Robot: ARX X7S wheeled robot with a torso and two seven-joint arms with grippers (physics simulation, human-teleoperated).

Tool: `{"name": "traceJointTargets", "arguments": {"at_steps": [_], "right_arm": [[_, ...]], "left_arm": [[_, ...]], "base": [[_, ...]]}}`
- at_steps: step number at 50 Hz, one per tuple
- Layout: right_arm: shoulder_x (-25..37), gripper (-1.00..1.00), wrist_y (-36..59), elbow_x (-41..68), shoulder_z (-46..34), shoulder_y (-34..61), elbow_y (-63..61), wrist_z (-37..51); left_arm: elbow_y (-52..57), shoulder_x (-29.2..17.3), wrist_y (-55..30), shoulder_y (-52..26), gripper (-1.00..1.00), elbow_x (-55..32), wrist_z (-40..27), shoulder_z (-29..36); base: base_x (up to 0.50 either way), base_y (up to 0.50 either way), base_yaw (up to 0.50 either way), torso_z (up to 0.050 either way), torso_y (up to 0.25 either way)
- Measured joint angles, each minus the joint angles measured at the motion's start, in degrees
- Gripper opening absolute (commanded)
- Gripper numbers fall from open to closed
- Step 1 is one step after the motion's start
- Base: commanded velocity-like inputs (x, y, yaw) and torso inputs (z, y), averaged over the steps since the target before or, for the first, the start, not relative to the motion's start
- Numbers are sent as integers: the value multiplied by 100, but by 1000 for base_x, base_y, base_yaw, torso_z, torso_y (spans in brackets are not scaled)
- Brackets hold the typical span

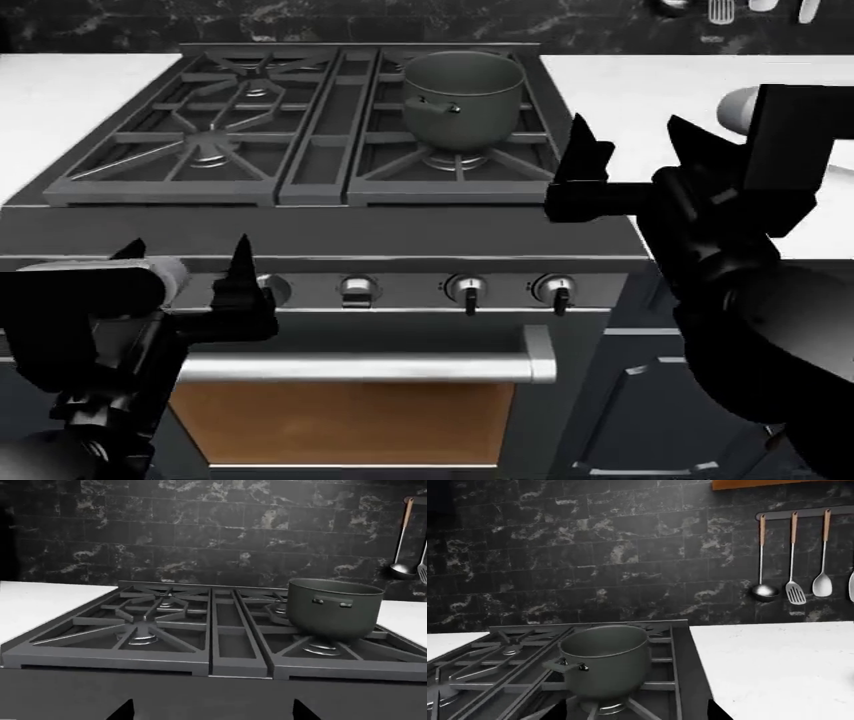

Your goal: Frozen meat rests on a plate on the counter. Retrieve the meat and place it in a pot on a burner. Then turn the burner on.

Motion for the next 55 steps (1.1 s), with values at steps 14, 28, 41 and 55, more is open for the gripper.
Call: {"name": "traceJointTargets", "arguments": {"at_steps": [14,28,41,55], "right_arm": [[194,100,-221,-290,-15,-553,-307,-81],[299,100,-355,-504,-73,-987,-501,-66],[291,100,-530,-717,-106,-1294,-568,-82],[223,100,-607,-904,-191,-1444,-578,-74]], "left_arm": [[-79,230,422,238,100,459,155,102],[-124,395,837,324,100,966,233,166],[-181,542,1145,430,100,1220,349,261],[39,490,1396,751,100,1301,434,211]], "base": [[0,0,0,-50,0],[0,0,0,-50,0],[0,0,0,-50,0],[0,0,0,-50,0]]}}
